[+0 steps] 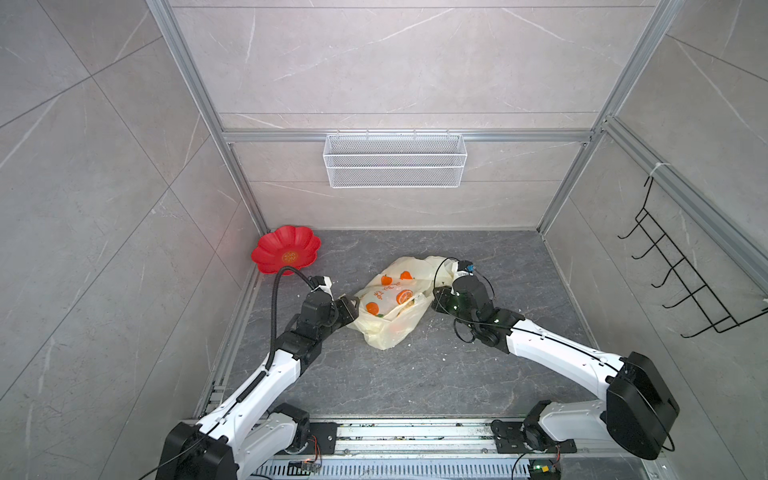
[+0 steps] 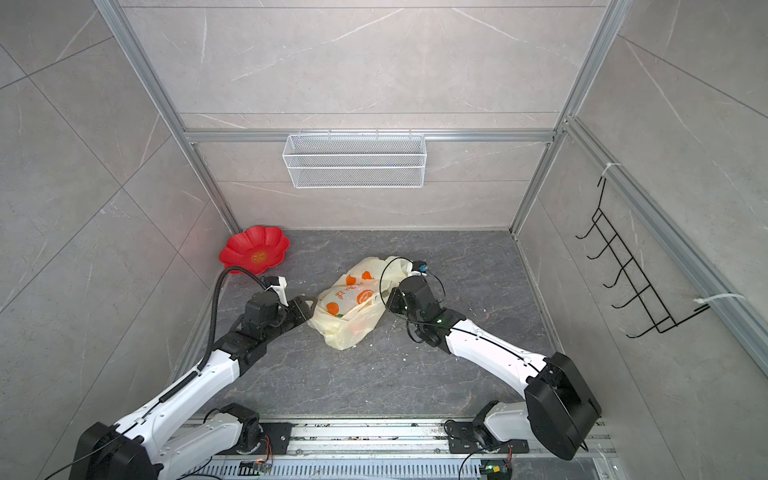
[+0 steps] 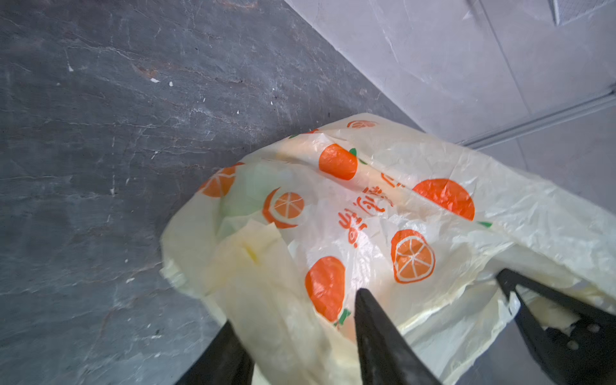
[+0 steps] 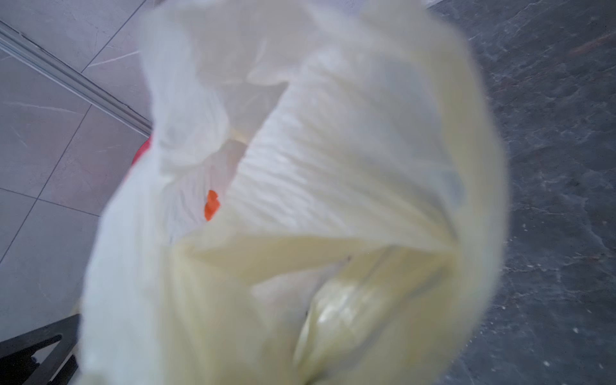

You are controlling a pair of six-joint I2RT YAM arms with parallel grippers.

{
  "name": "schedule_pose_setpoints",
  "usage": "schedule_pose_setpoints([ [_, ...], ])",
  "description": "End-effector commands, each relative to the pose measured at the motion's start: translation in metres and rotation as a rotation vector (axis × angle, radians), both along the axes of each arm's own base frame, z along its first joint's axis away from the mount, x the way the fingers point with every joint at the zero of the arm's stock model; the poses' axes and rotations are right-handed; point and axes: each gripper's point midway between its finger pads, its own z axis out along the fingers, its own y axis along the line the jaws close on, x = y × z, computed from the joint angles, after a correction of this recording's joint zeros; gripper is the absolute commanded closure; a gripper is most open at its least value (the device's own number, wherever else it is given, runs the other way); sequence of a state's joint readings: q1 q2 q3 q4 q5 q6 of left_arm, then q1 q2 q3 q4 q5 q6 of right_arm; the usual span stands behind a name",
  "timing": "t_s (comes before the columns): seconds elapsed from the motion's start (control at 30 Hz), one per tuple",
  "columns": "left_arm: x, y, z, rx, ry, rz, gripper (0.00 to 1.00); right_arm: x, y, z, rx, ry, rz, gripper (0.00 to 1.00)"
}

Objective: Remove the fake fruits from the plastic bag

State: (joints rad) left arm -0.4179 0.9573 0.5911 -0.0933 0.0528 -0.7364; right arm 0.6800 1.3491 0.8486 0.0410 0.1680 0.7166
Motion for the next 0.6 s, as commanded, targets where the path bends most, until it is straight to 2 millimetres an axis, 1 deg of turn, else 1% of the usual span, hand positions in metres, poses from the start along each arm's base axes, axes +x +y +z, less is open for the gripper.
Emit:
schedule_pose_setpoints([
  [0.0,-0.042,0.006,0.013,0.13,-0.008,-0.12,0.41,-0.011,0.006,-0.016,-0.022,0.034,0.07,1.0],
  [0.03,-0.055,0.01,0.022,0.159,-0.032,-0.137,0.38,-0.012,0.007,-0.021,-0.024,0.044,0.082,1.0],
  [0.1,-0.069,0.02,0.04,0.204,-0.072,-0.131,0.34,-0.015,0.01,-0.03,-0.029,0.063,0.105,1.0],
  [0.17,-0.072,0.015,0.06,0.197,-0.121,-0.149,0.33,-0.018,0.013,-0.034,-0.028,0.068,0.129,1.0],
  [0.2,-0.07,0.007,0.07,0.186,-0.137,-0.174,0.33,-0.019,0.014,-0.034,-0.025,0.067,0.138,1.0],
  [0.23,-0.067,-0.002,0.078,0.18,-0.145,-0.204,0.33,-0.02,0.014,-0.032,-0.022,0.062,0.145,1.0],
  [0.27,-0.063,-0.017,0.084,0.184,-0.153,-0.253,0.33,-0.02,0.015,-0.03,-0.019,0.054,0.15,1.0],
  [0.33,-0.055,-0.049,0.099,0.231,-0.202,-0.344,0.33,-0.024,0.016,-0.022,-0.01,0.031,0.175,1.0],
  [0.37,-0.051,-0.067,0.102,0.282,-0.226,-0.389,0.32,-0.026,0.017,-0.018,-0.005,0.02,0.185,1.0],
  [0.4,-0.045,-0.084,0.102,0.332,-0.238,-0.431,0.32,-0.027,0.017,-0.014,0.002,0.009,0.193,1.0],
  [0.47,-0.035,-0.11,0.1,0.398,-0.225,-0.479,0.31,-0.03,0.017,-0.01,0.009,-0.005,0.207,1.0],
  [0.5,-0.029,-0.124,0.096,0.404,-0.218,-0.514,0.26,-0.032,0.016,-0.008,0.013,-0.009,0.21,1.0],
  [0.53,-0.024,-0.134,0.093,0.408,-0.215,-0.537,0.25,-0.033,0.015,-0.006,0.017,-0.015,0.212,1.0],
  [0.57,-0.017,-0.141,0.083,0.428,-0.198,-0.545,0.24,-0.034,0.014,-0.005,0.021,-0.022,0.209,1.0],
])
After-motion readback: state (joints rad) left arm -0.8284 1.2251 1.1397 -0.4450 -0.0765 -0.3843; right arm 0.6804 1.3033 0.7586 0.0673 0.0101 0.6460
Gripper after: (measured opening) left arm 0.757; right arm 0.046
